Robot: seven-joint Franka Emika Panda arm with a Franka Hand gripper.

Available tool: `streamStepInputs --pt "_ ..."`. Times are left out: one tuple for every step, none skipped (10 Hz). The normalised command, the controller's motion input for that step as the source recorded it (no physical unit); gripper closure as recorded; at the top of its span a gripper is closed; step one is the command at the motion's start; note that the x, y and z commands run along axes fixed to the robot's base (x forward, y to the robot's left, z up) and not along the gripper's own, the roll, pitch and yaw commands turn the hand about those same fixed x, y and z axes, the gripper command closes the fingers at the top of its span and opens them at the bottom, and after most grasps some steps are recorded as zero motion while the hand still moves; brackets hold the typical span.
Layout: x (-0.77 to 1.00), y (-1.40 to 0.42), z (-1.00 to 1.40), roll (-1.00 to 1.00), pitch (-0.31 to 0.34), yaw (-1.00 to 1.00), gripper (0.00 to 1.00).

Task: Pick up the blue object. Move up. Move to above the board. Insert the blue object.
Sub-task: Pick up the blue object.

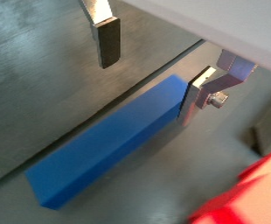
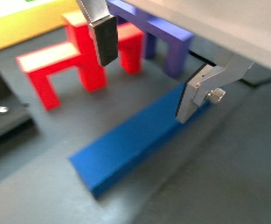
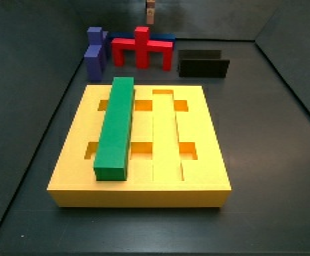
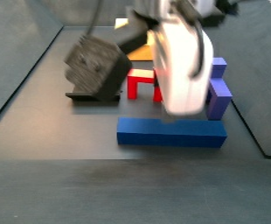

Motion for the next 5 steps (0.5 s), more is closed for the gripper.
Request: streamStepInputs --pt "-0.14 0.28 -0.55 -0.04 -0.147 -0.28 0.0" --pt "0.0 0.06 -0.57 0.0 -0.084 -0.03 0.0" --pt "0.09 0.0 -0.56 0.05 0.0 0.0 0.0" --pt "0.08 0.0 -0.58 0.11 0.0 -0.04 0.0" --pt "0.0 0.0 -0.52 0.12 0.0 -0.07 0.0"
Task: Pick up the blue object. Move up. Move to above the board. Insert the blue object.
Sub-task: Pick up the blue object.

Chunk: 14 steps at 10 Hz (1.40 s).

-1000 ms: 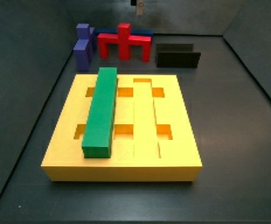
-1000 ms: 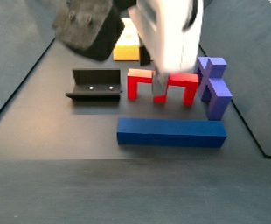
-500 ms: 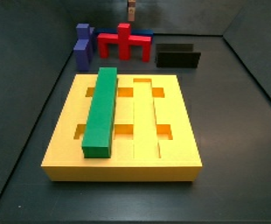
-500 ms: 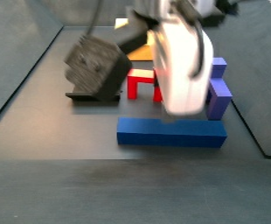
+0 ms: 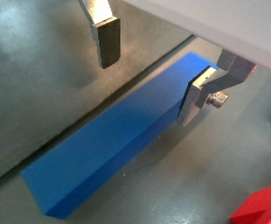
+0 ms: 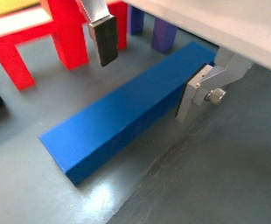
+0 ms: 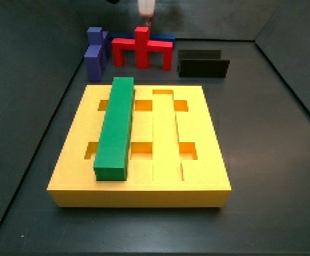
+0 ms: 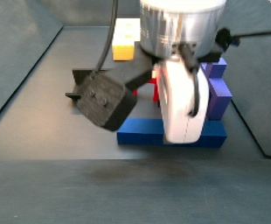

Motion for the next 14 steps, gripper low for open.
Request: streamStepInputs --pt "-0.07 0.09 -0.39 0.09 0.0 -0.11 0.0" --pt "-0.13 0.12 -0.3 0.04 0.0 -0.16 0.0" --pt "-0.19 0.13 -0.23 0.0 0.0 -0.2 0.0" --pt "-0.32 0.12 -0.16 0.0 0.0 -0.2 0.0" --pt "-0.27 0.01 -0.07 0.0 0.0 -0.2 0.0" --pt "-0.09 0.0 -0.07 0.0 0.0 -0.19 0.0" --pt "0.1 -0.05 -0.08 0.0 0.003 -0.07 0.0" --pt "0.13 -0.02 -0.06 0.0 0.007 -0.05 0.0" --pt "0.0 0.0 -0.06 0.0 0.0 -0.05 0.0" --pt "-0.07 0.0 -0.06 0.01 0.0 -0.09 0.0" --pt "-0.13 0.0 -0.08 0.02 0.0 -0.08 0.0" --pt "-0.15 0.0 -0.14 0.01 -0.01 -0.03 0.0" --pt "-0.07 0.0 -0.21 0.01 -0.027 0.0 0.0" --pt "0.0 -0.01 -0.11 0.01 0.0 0.0 0.0"
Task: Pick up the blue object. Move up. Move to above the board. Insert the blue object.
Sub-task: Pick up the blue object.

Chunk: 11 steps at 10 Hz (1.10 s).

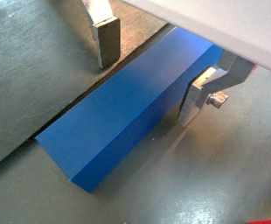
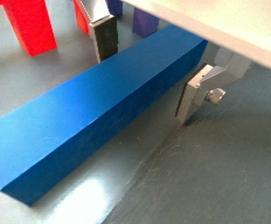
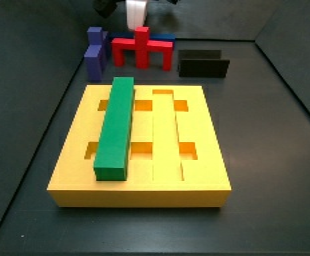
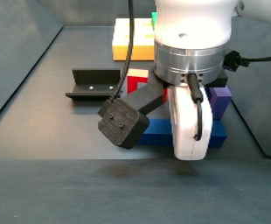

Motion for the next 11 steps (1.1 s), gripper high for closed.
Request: streamStepInputs --pt "0.0 0.0 0.0 0.01 0.0 0.0 0.0" --pt "0.0 0.0 0.0 0.01 0.0 0.0 0.0" --pt "-0.04 0.0 0.14 0.0 0.0 0.0 0.0" --pt "-0.02 0.0 0.13 0.0 0.0 0.0 0.0" --pt "-0.02 -0.02 0.06 0.0 0.0 0.0 0.0" --pt "-0.09 0.0 -0.06 0.0 -0.081 0.0 0.0" --pt "-0.07 -0.03 -0.02 0.0 -0.054 0.0 0.0" --pt "-0.02 -0.07 0.0 0.0 -0.03 0.0 0.0" --pt "0.0 -0.07 0.0 0.0 0.0 0.0 0.0" --pt "0.0 -0.08 0.08 0.0 0.0 0.0 0.0" --pt "-0.01 -0.04 0.0 0.0 0.0 0.0 0.0"
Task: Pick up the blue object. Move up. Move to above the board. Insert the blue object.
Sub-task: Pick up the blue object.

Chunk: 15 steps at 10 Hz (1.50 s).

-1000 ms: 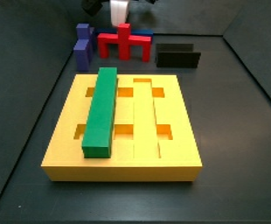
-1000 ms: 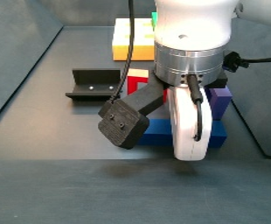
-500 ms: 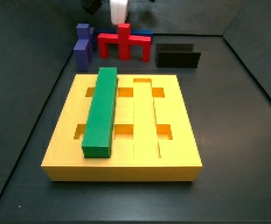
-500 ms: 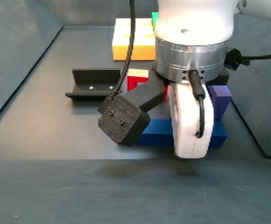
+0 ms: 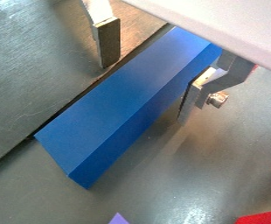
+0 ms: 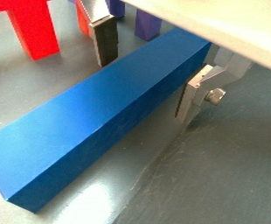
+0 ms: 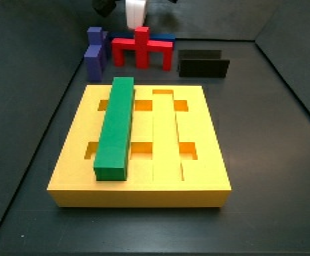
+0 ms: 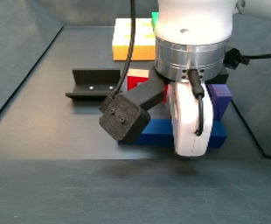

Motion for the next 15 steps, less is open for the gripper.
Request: streamStepInputs --pt "0.0 0.0 0.0 0.0 0.0 0.0 0.0" --pt "0.0 0.0 0.0 0.0 0.0 0.0 1.0" --pt "0.0 0.0 0.0 0.0 0.0 0.0 1.0" --pt "0.0 0.0 0.0 0.0 0.0 0.0 1.0" --pt "0.0 0.0 0.0 0.0 0.0 0.0 1.0" --pt "0.0 0.0 0.0 0.0 0.0 0.0 1.0" --pt "0.0 0.0 0.0 0.0 0.0 0.0 1.0" --pt "0.0 0.0 0.0 0.0 0.0 0.0 1.0" --pt "0.0 0.0 0.0 0.0 0.0 0.0 1.0" --pt "0.0 0.0 0.0 0.0 0.0 0.0 1.0" --pt "0.0 0.0 0.0 0.0 0.0 0.0 1.0" --pt "0.0 0.0 0.0 0.0 0.0 0.0 1.0" --pt "0.0 0.0 0.0 0.0 0.0 0.0 1.0" --pt "0.0 0.0 0.0 0.0 0.0 0.0 1.0" --pt "0.0 0.0 0.0 0.0 0.0 0.0 1.0"
